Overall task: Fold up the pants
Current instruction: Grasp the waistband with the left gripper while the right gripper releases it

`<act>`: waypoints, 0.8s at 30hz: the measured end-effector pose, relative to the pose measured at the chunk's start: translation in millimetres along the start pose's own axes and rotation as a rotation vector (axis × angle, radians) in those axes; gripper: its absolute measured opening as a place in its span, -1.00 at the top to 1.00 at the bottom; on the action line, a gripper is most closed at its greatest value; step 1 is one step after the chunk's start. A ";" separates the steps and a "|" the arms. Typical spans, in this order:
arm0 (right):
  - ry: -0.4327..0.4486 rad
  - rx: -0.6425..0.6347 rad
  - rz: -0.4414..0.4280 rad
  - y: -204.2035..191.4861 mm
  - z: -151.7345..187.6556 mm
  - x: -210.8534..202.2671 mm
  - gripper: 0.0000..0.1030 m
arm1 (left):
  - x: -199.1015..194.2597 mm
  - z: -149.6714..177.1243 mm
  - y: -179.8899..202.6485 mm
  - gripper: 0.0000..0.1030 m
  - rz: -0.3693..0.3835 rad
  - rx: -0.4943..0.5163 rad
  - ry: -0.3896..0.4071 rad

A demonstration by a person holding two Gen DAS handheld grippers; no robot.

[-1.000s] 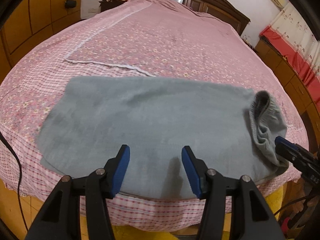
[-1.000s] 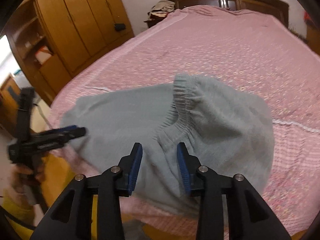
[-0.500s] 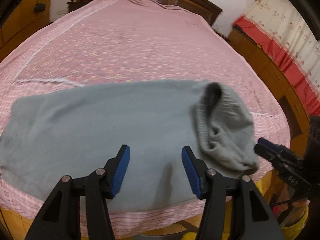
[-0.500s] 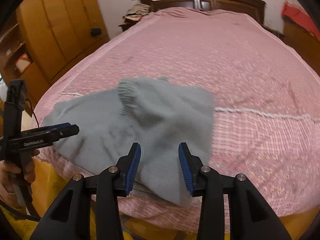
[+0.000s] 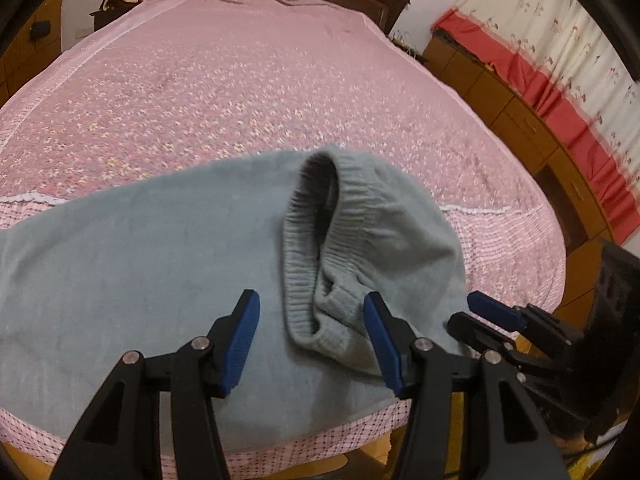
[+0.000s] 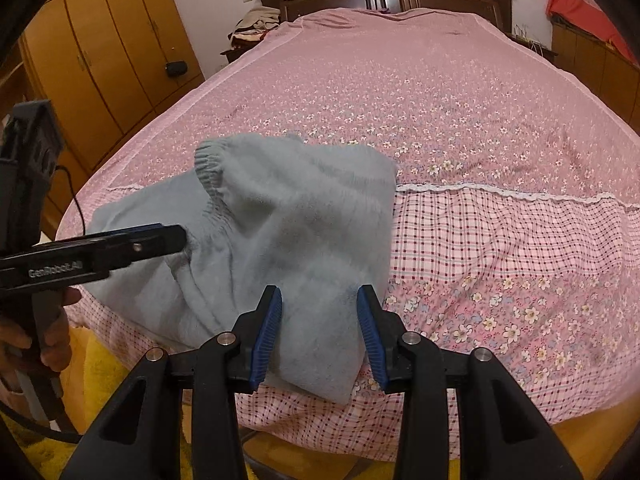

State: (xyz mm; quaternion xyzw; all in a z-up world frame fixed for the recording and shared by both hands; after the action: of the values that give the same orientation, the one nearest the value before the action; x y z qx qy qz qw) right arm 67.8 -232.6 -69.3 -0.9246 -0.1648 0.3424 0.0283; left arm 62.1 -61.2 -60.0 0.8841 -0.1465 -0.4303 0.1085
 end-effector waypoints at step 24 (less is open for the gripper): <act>0.001 0.069 -0.030 11.5 21.4 -4.2 0.21 | 8.0 7.0 11.0 0.54 -0.037 -0.003 0.063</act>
State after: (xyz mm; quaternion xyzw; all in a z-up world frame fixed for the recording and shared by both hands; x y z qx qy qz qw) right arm 54.4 -246.2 -84.9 -0.9207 -0.1668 0.3468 0.0653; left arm 59.4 -74.7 -66.5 0.8996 -0.1260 -0.4043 0.1065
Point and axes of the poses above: each gripper's, at about its wrist camera, not at the fingertips, and x roughly the way its jaws point, y to its right, z to its underside, the point moved 10 cm from there along x, roughly the way its jaws point, and after that the axes turned 9 degrees about y, right-handed, at the moved point
